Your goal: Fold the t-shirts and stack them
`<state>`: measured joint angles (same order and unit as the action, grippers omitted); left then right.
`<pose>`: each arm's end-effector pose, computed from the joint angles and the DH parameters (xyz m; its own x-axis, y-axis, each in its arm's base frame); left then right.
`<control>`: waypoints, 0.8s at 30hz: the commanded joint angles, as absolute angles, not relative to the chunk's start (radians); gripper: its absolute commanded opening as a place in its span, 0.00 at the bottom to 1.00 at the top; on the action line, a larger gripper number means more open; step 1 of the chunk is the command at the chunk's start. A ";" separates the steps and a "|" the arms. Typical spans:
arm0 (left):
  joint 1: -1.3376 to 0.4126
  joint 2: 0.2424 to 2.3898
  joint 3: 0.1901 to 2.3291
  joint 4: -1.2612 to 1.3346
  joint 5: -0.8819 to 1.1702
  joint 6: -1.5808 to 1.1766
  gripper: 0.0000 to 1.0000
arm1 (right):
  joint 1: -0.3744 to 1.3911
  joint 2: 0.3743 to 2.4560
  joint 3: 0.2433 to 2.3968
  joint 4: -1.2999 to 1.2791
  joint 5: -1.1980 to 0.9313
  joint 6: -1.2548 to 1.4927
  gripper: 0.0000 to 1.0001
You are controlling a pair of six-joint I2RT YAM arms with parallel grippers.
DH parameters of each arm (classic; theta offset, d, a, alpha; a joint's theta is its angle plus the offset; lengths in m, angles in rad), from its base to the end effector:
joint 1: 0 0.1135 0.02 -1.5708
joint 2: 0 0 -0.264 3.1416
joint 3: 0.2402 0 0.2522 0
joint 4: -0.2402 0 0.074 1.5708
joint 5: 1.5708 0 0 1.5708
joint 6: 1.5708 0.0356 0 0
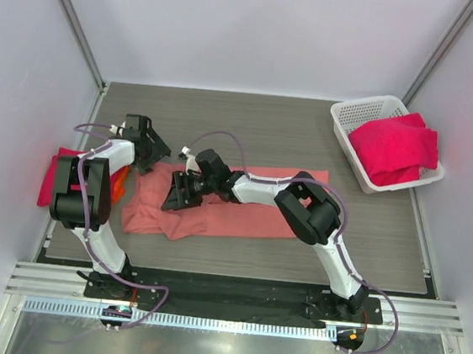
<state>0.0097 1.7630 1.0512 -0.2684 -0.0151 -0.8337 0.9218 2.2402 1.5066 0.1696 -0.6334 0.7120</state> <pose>0.3561 0.0040 0.1670 -0.5449 -0.7457 -0.3836 -0.6271 0.6660 -0.4039 0.2810 0.4053 0.1462 -0.8617 -0.2645 -0.4331 -0.5039 0.3454 0.7917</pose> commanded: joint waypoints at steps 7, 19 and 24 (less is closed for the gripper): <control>0.025 1.809 1.040 -0.339 -0.054 -0.811 0.78 | 0.974 2.208 1.477 0.152 -0.689 0.684 0.63; 0.026 1.799 1.039 -0.342 -0.061 -0.810 0.78 | 1.074 2.272 1.612 0.198 -0.747 0.759 0.63; 0.025 1.801 1.042 -0.342 -0.060 -0.805 0.78 | 1.094 2.296 1.628 0.251 -0.761 0.793 0.64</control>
